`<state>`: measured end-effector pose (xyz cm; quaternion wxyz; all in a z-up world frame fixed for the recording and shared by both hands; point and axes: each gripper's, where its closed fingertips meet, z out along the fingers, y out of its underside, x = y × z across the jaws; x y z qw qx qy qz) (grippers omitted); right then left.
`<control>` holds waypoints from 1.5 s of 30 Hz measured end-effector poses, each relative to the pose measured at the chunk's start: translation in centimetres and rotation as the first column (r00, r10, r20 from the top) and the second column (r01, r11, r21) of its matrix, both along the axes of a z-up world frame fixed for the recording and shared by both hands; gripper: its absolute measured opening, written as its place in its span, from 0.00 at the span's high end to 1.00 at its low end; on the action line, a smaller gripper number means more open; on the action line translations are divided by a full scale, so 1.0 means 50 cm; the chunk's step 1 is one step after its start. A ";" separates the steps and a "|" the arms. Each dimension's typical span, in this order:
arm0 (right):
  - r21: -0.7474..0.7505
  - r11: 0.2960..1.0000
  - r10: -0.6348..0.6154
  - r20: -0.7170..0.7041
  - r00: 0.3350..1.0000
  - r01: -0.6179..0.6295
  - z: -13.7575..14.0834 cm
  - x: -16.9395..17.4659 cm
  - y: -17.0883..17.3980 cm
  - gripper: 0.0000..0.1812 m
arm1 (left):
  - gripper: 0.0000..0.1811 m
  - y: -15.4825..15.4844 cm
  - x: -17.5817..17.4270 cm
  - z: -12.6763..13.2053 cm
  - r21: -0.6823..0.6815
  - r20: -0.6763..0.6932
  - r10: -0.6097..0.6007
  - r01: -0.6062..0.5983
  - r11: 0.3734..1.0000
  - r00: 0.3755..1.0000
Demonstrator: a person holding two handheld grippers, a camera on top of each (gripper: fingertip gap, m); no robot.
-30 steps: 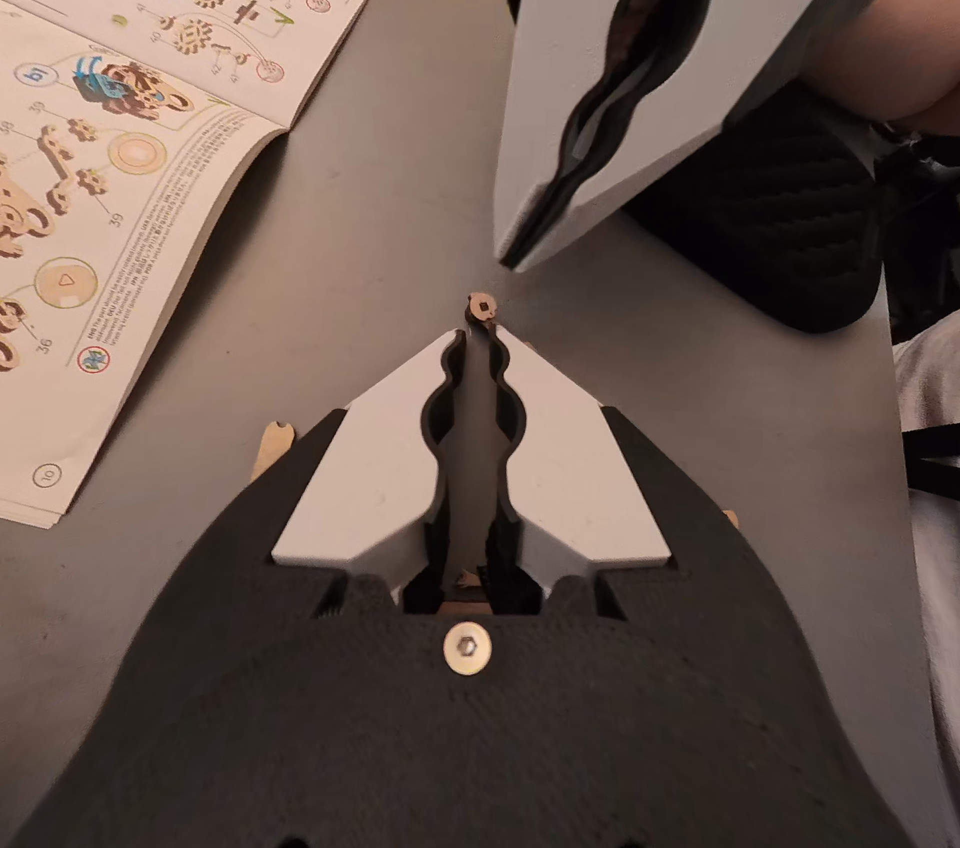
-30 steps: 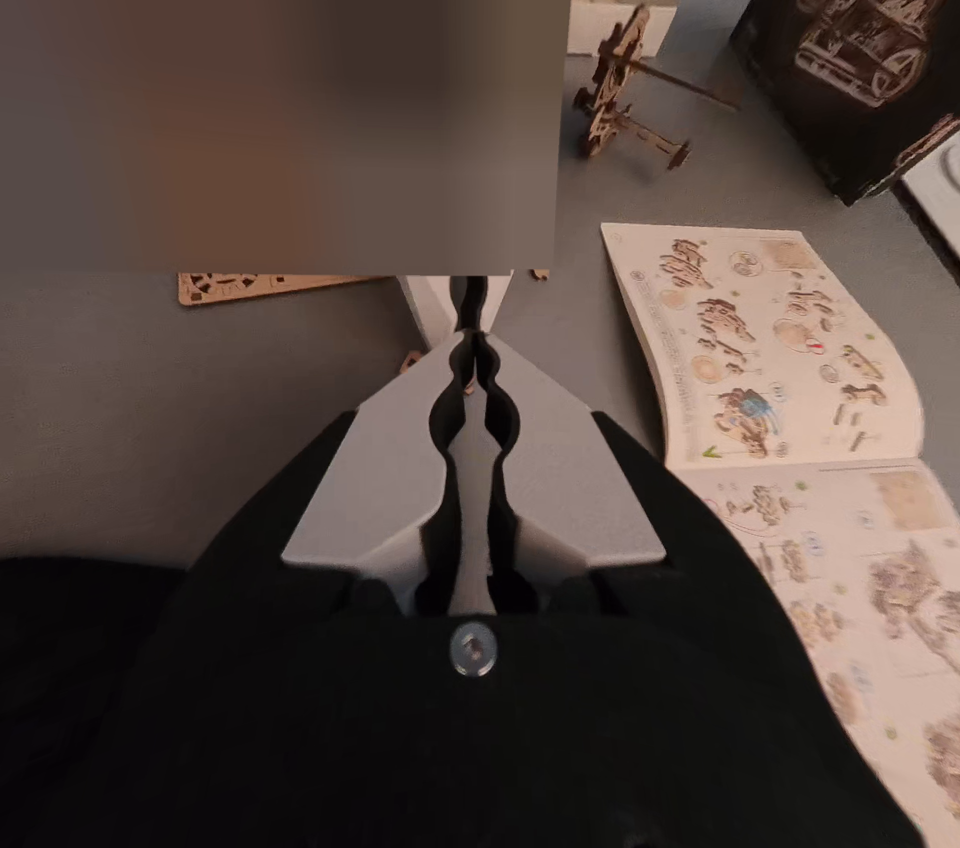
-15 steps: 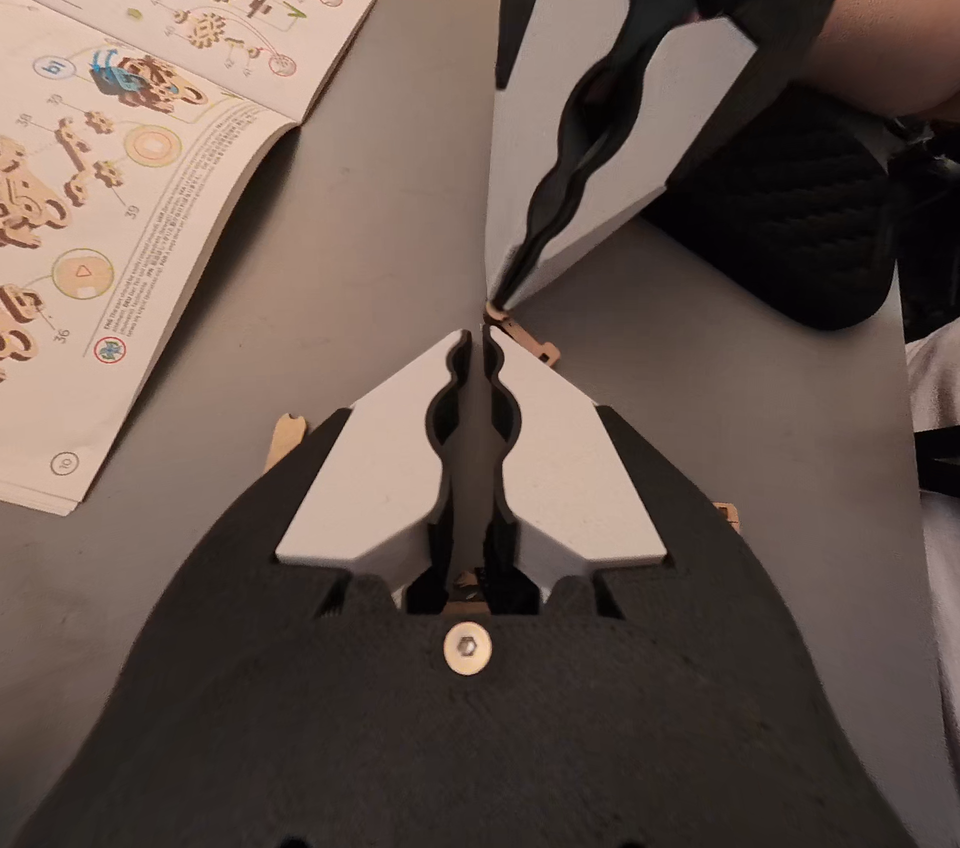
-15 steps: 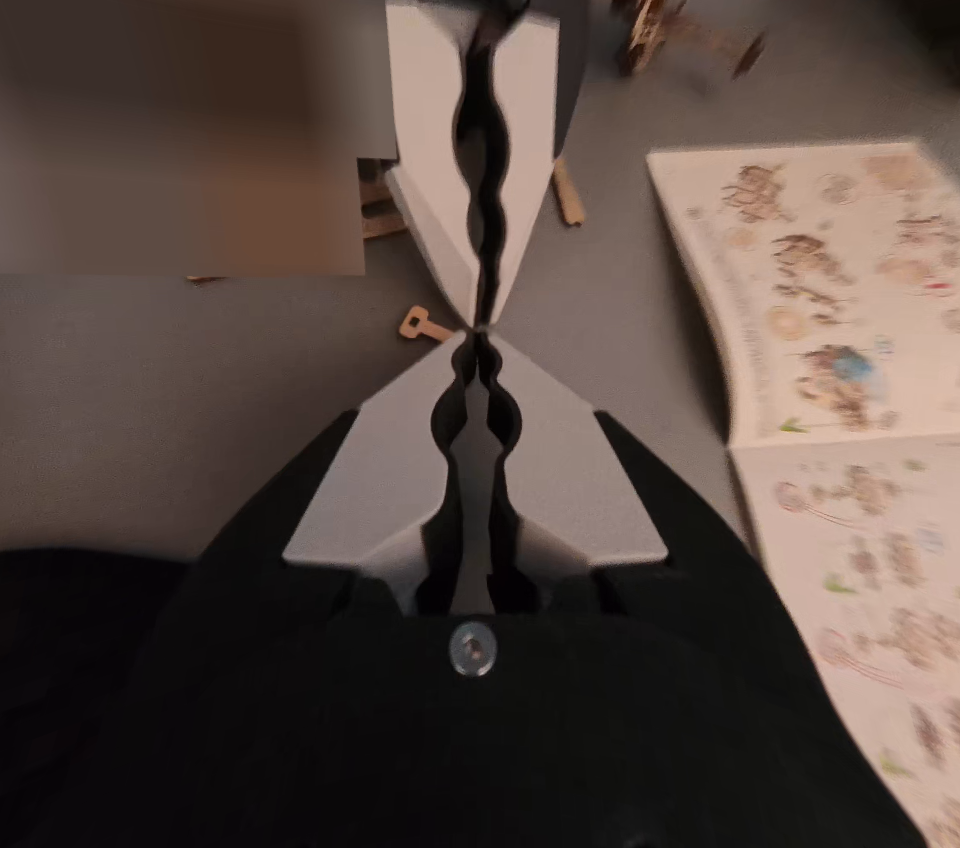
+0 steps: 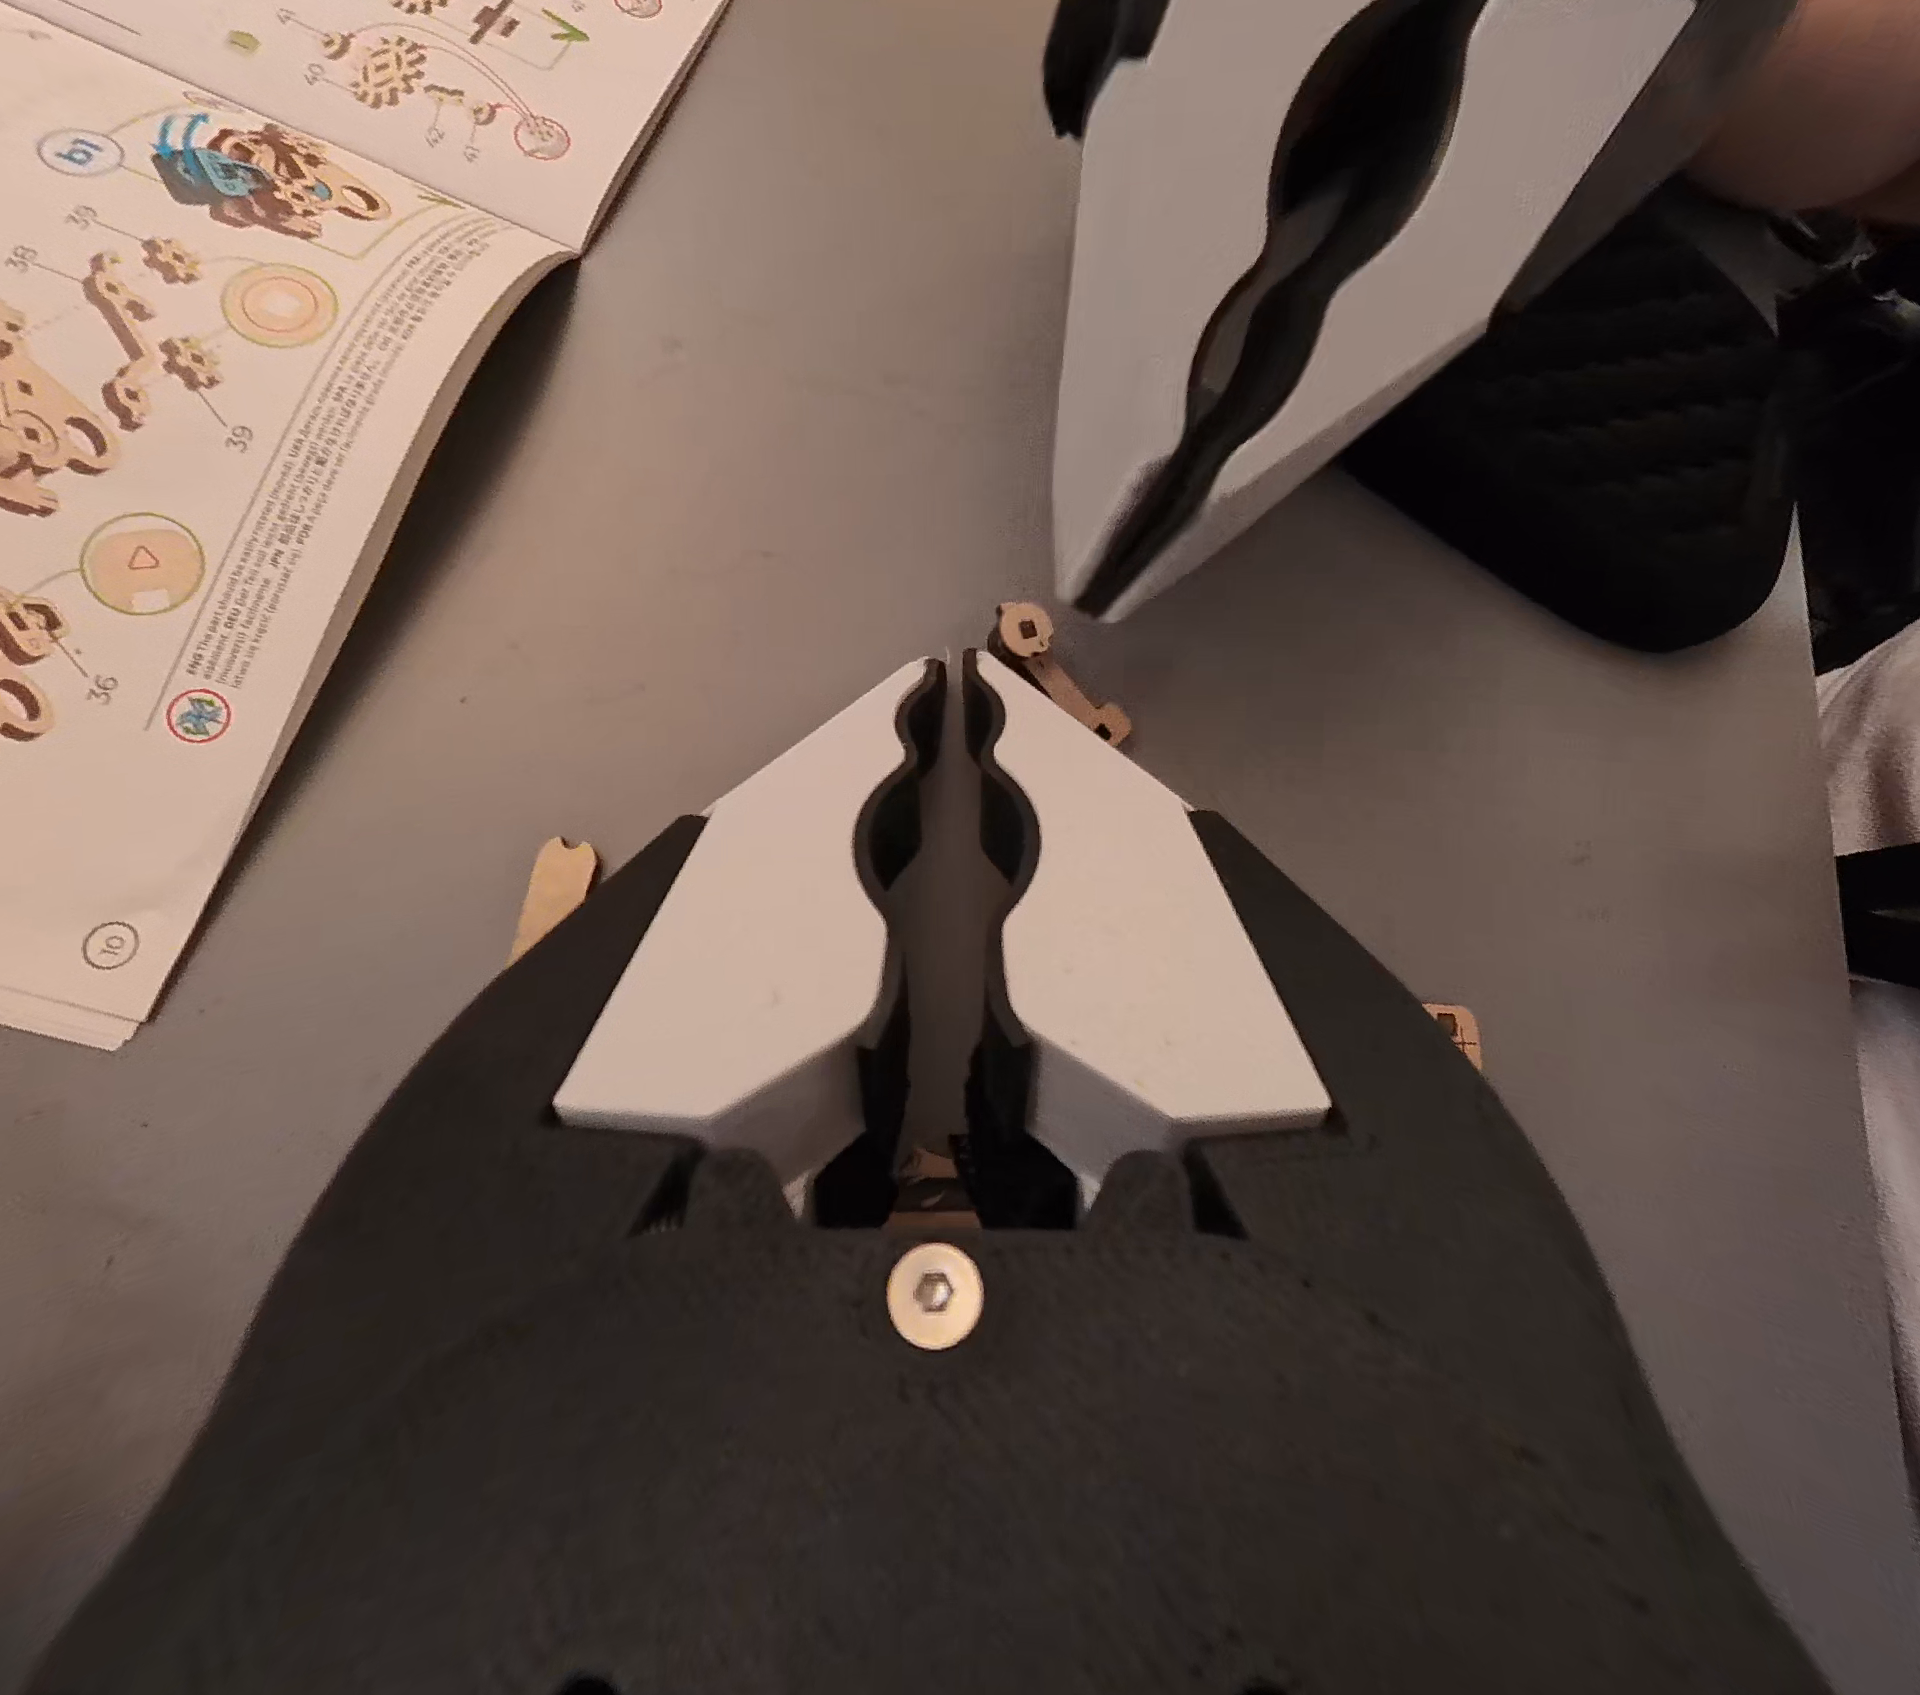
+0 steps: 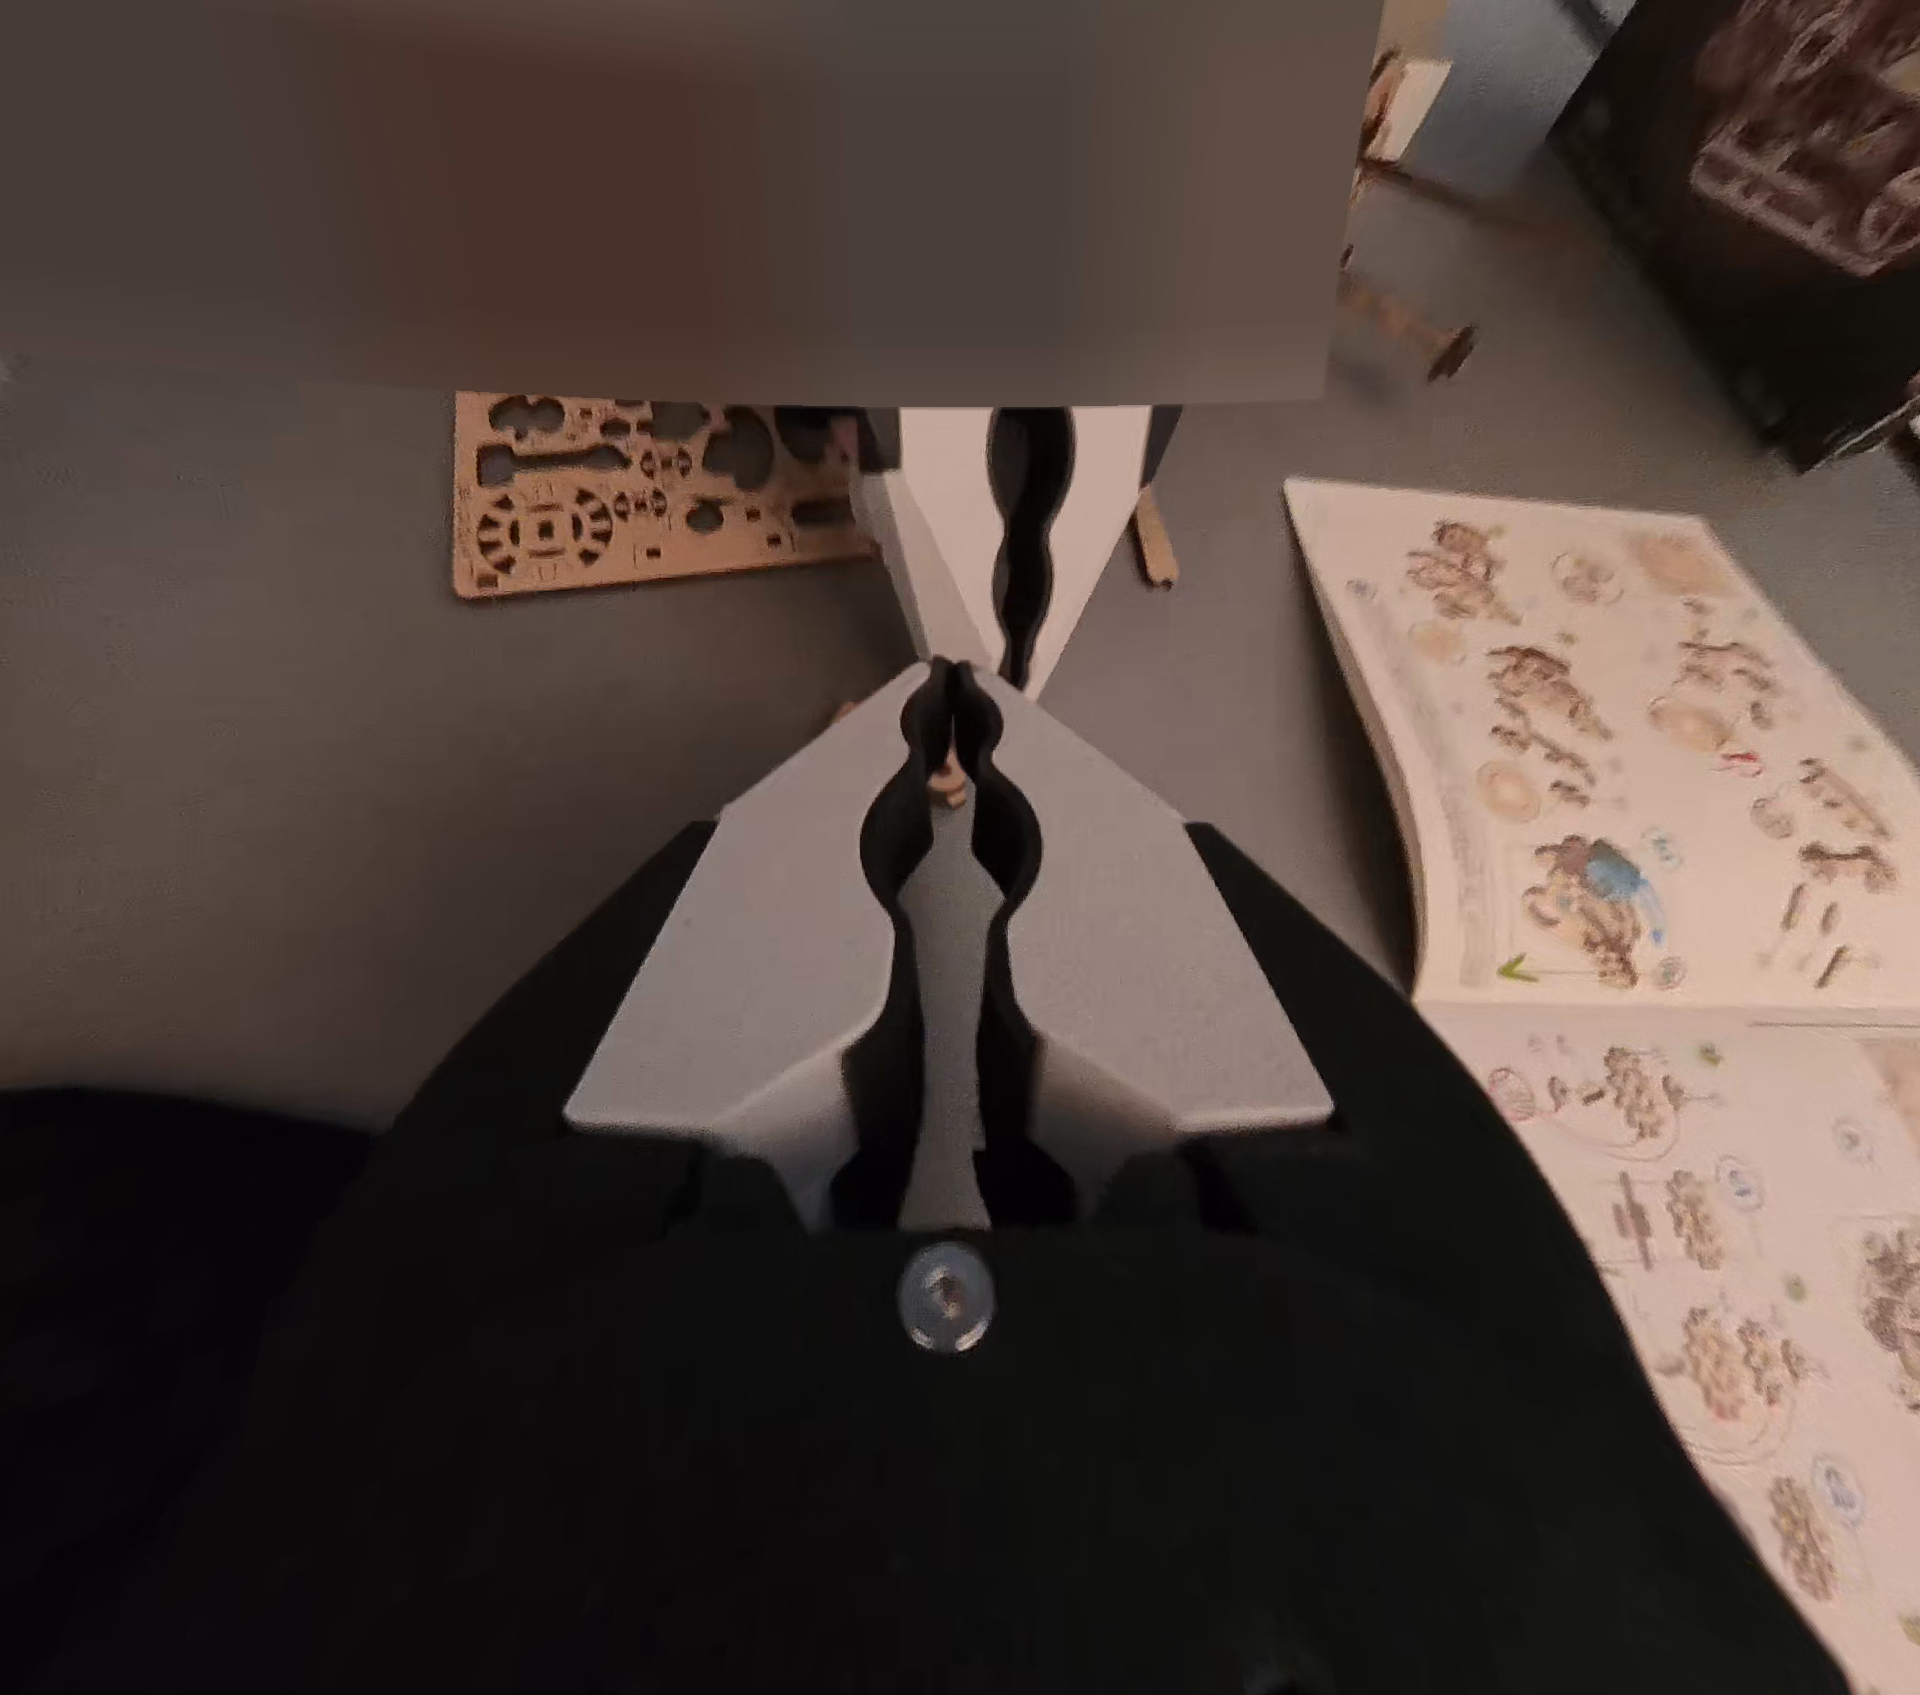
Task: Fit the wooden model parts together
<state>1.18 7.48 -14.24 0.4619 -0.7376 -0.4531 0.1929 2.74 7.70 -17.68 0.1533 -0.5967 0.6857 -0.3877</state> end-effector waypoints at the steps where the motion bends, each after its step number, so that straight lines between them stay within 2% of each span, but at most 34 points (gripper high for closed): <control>1: -0.051 0.999 -0.001 0.049 0.999 0.003 -0.034 0.005 -0.001 1.00 | 0.99 0.000 0.000 0.000 -0.001 -0.001 -0.001 0.001 1.000 1.000; 2: -0.081 0.997 0.001 0.057 0.998 0.004 -0.049 0.008 0.000 1.00 | 0.99 0.000 0.000 0.000 -0.001 -0.001 -0.001 0.001 1.000 1.000; 5: 0.022 1.000 0.010 -0.001 1.000 -0.010 0.009 0.009 -0.004 1.00 | 0.99 0.000 0.000 0.000 0.000 0.000 0.000 0.000 1.000 1.000; 6: 0.042 0.999 0.020 0.010 1.000 -0.020 0.008 0.007 -0.008 1.00 | 0.99 0.000 0.000 0.000 0.002 0.000 -0.001 0.001 1.000 1.000; 8: -0.082 0.997 0.014 0.090 0.996 -0.007 -0.060 0.021 -0.010 0.99 | 1.00 0.000 0.000 0.000 0.002 -0.001 0.000 0.000 1.000 1.000; 10: -0.033 0.999 -0.022 0.048 0.999 0.024 -0.019 0.029 0.003 1.00 | 1.00 0.000 0.000 0.000 -0.001 -0.001 0.000 0.000 1.000 1.000; 12: 0.059 0.998 0.023 -0.008 1.000 -0.023 0.022 0.007 -0.007 1.00 | 1.00 0.000 0.000 0.000 0.003 0.000 0.000 0.000 1.000 1.000; 13: 0.032 0.998 0.049 0.003 0.999 -0.049 0.006 -0.002 -0.014 1.00 | 1.00 0.000 0.000 0.000 0.002 -0.001 -0.001 0.001 1.000 1.000; 15: -0.051 0.998 0.028 0.083 0.996 -0.024 -0.050 0.005 -0.006 1.00 | 1.00 0.000 0.000 0.000 -0.002 -0.001 0.000 0.000 1.000 1.000; 18: 0.022 1.000 0.017 0.003 1.000 -0.018 0.008 -0.006 -0.002 1.00 | 1.00 0.000 0.000 0.000 0.002 -0.001 -0.001 0.001 1.000 1.000; 19: 0.009 1.000 0.030 0.018 0.999 -0.030 -0.004 -0.010 -0.006 1.00 | 1.00 0.000 0.000 0.000 0.002 -0.001 -0.001 0.001 1.000 1.000; 20: -0.049 0.999 0.024 0.077 0.997 -0.020 -0.042 -0.004 -0.005 1.00 | 1.00 0.000 0.000 0.000 0.002 -0.001 -0.001 0.001 1.000 1.000; 21: -0.059 0.998 0.014 0.066 0.998 -0.010 -0.044 -0.003 0.001 1.00 | 1.00 0.000 0.000 -0.001 0.001 -0.001 0.000 0.000 1.000 1.000; 24: 0.038 0.999 0.022 0.000 1.000 -0.022 0.011 -0.010 -0.004 1.00 | 1.00 0.002 0.000 0.000 0.007 -0.001 0.004 -0.004 1.000 1.000; 25: 0.028 1.000 0.014 0.040 0.999 -0.015 -0.007 -0.005 -0.002 1.00 | 1.00 0.002 0.000 0.000 0.007 -0.001 0.006 -0.006 1.000 1.000; 26: -0.053 0.999 0.005 0.094 0.996 0.000 -0.049 0.004 -0.001 1.00 | 1.00 0.003 0.000 0.000 0.006 0.000 0.008 -0.008 1.000 1.000; 27: -0.079 0.997 0.011 0.055 0.998 -0.006 -0.046 0.003 -0.001 1.00 | 1.00 0.003 0.000 -0.001 0.004 -0.001 0.007 -0.007 1.000 1.000; 30: 0.040 0.999 0.022 0.002 1.000 -0.022 0.011 -0.004 -0.003 1.00 | 1.00 0.004 0.000 0.000 0.009 -0.001 0.010 -0.010 1.000 1.000; 32: -0.071 0.997 0.030 0.101 0.994 -0.023 -0.055 0.003 -0.011 0.99 | 1.00 0.004 0.000 0.000 0.006 -0.001 0.010 -0.010 1.000 1.000; 35: 0.025 0.999 0.021 0.035 0.999 -0.022 -0.001 -0.003 -0.006 1.00 | 1.00 0.005 0.000 0.000 0.007 -0.001 0.011 -0.011 1.000 1.000; 36: 0.049 0.998 0.029 0.044 0.999 -0.031 0.002 -0.009 -0.009 1.00 | 1.00 0.004 0.000 0.000 0.007 -0.001 0.010 -0.010 1.000 1.000; 38: -0.046 0.999 0.021 0.130 0.991 -0.015 -0.056 0.004 -0.006 1.00 | 1.00 0.004 0.000 -0.001 0.007 -0.002 0.009 -0.009 1.000 1.000; 41: 0.039 0.999 0.011 0.048 0.999 -0.013 0.000 0.000 -0.004 1.00 | 1.00 0.004 -0.001 -0.001 0.013 -0.002 0.008 -0.008 1.000 1.000; 42: 0.038 0.999 0.028 0.060 0.998 -0.030 -0.006 -0.007 -0.011 1.00 | 1.00 0.004 -0.001 -0.001 0.015 -0.002 0.009 -0.009 1.000 1.000; 43: -0.015 0.999 0.030 0.116 0.993 -0.028 -0.039 -0.004 -0.012 1.00 | 1.00 0.004 0.000 -0.001 0.013 -0.001 0.009 -0.009 1.000 1.000; 45: -0.035 0.999 0.011 0.097 0.995 -0.008 -0.030 0.002 -0.007 1.00 | 1.00 0.005 0.000 -0.001 0.009 -0.002 0.011 -0.011 1.000 1.000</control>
